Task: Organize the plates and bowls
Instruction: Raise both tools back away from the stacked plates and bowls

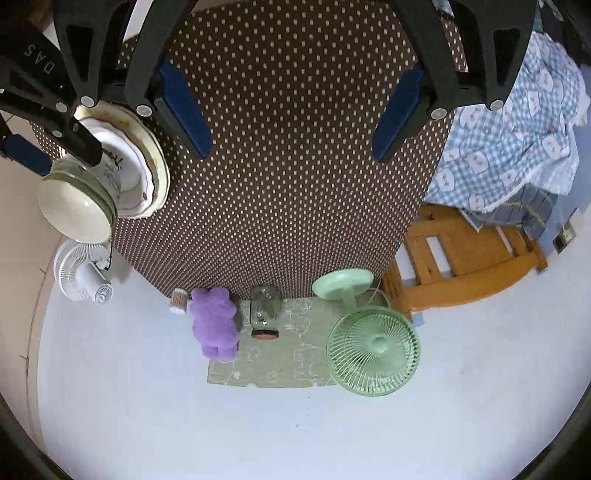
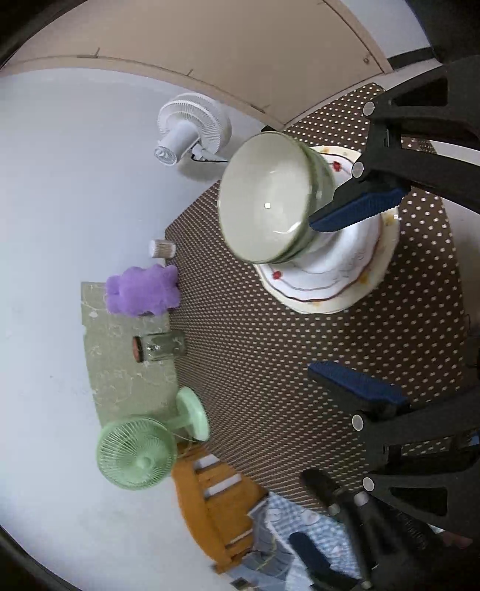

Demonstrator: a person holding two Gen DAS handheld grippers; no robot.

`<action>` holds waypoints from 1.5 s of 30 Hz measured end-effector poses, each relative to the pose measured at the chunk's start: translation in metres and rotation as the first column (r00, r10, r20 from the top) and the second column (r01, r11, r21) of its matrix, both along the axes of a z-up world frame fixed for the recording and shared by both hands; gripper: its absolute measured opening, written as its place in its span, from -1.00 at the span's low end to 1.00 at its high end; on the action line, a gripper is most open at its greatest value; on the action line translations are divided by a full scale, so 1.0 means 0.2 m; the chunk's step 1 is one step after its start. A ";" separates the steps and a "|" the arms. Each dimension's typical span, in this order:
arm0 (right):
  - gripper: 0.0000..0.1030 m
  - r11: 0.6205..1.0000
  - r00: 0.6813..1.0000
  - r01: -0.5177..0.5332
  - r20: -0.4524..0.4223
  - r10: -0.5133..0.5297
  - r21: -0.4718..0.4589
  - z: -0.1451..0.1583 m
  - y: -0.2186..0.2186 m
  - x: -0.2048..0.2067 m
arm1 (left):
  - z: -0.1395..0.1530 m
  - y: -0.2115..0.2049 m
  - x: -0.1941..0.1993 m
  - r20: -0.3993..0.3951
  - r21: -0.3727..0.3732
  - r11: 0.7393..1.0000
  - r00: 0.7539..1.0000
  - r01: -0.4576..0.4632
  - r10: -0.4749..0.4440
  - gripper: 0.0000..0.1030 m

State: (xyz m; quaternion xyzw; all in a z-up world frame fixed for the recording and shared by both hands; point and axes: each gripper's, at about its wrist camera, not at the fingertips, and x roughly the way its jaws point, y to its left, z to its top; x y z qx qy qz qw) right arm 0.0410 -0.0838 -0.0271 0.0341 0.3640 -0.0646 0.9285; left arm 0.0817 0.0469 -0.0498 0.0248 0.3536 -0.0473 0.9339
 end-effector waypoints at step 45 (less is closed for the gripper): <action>0.46 0.998 0.997 -0.057 0.060 0.057 -0.001 0.05 -0.02 -0.09 | 0.04 0.00 -0.10 0.043 -0.014 0.999 0.998 -0.039 0.040 0.79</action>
